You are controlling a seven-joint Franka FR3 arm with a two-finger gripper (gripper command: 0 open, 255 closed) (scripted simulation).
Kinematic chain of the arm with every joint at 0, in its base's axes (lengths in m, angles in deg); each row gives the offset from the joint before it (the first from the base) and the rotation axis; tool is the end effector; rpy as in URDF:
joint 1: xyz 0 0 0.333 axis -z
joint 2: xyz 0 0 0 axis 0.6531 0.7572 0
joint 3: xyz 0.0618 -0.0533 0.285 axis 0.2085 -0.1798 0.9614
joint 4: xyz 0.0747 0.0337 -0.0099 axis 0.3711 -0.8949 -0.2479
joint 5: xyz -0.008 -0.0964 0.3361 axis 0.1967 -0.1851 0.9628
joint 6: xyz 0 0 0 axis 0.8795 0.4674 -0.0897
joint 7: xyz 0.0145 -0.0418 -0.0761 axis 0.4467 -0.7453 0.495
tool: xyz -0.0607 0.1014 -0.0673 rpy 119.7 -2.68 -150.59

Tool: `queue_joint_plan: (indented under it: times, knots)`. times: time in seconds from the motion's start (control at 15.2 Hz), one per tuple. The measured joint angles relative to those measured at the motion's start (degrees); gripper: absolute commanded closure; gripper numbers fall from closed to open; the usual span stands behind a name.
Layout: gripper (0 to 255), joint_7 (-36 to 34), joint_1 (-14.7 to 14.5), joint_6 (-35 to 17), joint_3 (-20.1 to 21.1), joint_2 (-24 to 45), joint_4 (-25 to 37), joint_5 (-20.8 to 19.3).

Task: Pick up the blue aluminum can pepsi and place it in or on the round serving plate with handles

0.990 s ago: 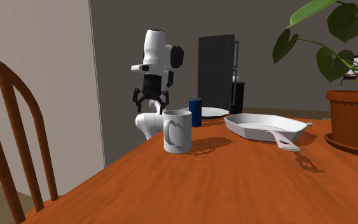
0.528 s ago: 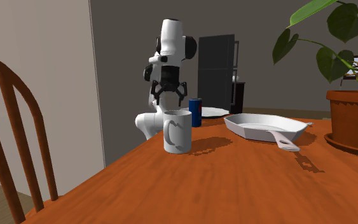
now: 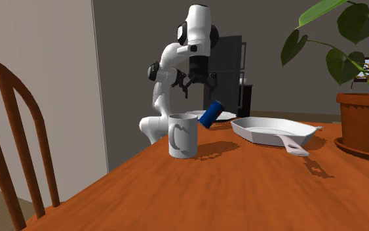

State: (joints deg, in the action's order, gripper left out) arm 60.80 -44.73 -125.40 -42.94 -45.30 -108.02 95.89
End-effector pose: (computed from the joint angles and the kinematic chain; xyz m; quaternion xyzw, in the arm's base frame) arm 0.2861 0.2066 0.6334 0.9999 -0.0166 0.0035 0.0032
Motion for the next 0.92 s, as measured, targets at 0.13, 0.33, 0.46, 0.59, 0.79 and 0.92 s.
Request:
queue_joint_plan:
  times: [0.13,0.33,0.46,0.59,0.79,0.92]
  knots:
    - [0,-1.43,0.01,0.46,0.91,1.38,1.84,0.4]
    - [0,-1.58,-0.14,-1.41,1.22,0.95,-0.46,0.76]
    - [0,-1.45,-0.3,-2.77,1.27,0.22,-2.54,1.03]
    - [0,-1.3,-0.42,-4.12,1.34,-0.31,-4.4,1.21]
    - [0,-1.3,-0.47,-4.66,1.41,-0.5,-5.12,1.3]
    - [0,-1.29,-0.47,-4.74,1.42,-0.5,-5.18,1.3]
